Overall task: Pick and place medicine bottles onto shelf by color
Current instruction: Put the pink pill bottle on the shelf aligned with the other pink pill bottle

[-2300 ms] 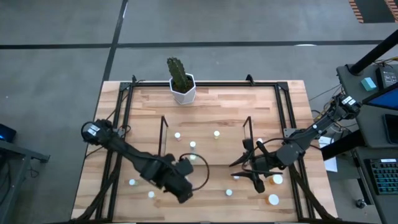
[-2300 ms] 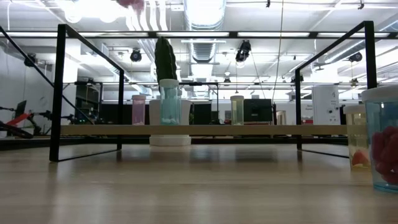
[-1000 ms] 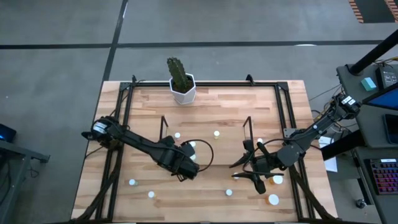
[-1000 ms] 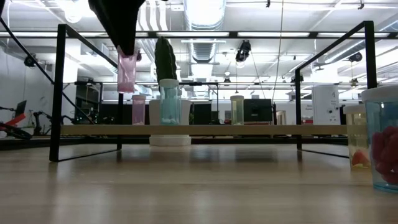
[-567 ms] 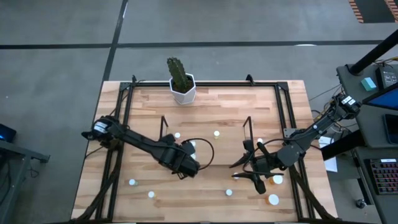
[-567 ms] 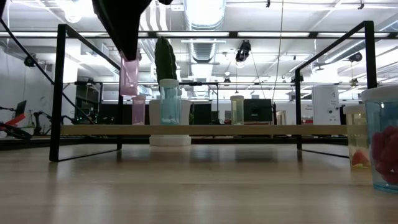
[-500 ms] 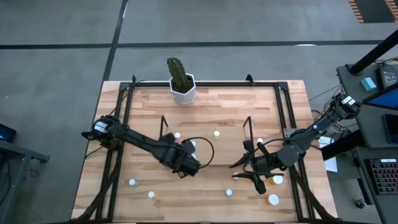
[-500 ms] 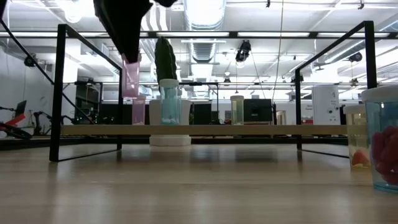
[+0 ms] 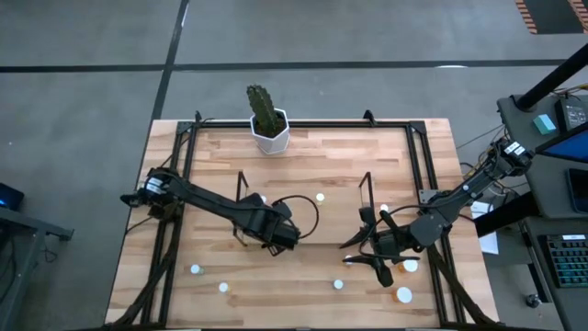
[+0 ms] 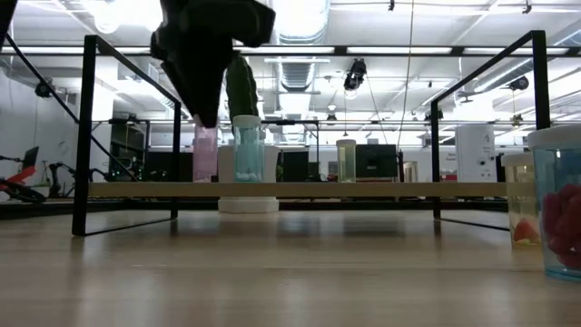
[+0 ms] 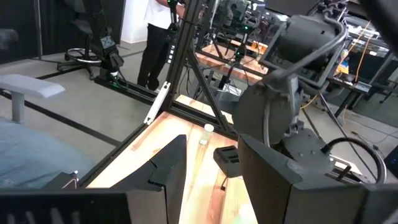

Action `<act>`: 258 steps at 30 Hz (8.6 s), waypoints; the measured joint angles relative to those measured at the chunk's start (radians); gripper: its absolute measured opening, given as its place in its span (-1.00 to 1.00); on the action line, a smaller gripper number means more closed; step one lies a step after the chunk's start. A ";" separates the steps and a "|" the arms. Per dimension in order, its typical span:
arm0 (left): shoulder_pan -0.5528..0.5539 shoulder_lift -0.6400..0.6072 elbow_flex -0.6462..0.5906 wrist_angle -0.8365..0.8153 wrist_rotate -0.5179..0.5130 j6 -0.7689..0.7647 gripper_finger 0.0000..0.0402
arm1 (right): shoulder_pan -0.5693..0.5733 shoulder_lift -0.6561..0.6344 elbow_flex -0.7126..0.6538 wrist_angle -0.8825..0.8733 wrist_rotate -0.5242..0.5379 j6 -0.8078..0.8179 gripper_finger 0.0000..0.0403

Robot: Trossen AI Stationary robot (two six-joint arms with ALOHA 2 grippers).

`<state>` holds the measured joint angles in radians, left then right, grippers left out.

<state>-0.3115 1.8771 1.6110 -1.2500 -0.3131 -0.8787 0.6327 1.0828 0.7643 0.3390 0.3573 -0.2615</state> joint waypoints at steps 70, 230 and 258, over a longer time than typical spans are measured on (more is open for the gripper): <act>-0.042 -0.014 0.026 -0.004 -0.059 0.257 -1.00 | 0.000 -0.001 0.000 -0.014 0.000 -0.011 -0.33; 0.052 -0.145 -0.146 0.192 -0.102 0.370 -1.00 | 0.000 -0.002 0.000 -0.028 0.002 -0.071 -0.33; 0.052 -0.140 -0.231 0.236 -0.104 0.286 -1.00 | 0.000 -0.002 0.000 -0.028 0.002 -0.072 -0.33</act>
<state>-0.2592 1.7374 1.3800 -1.0137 -0.4171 -0.5922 0.6327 1.0805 0.7647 0.3107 0.3588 -0.3332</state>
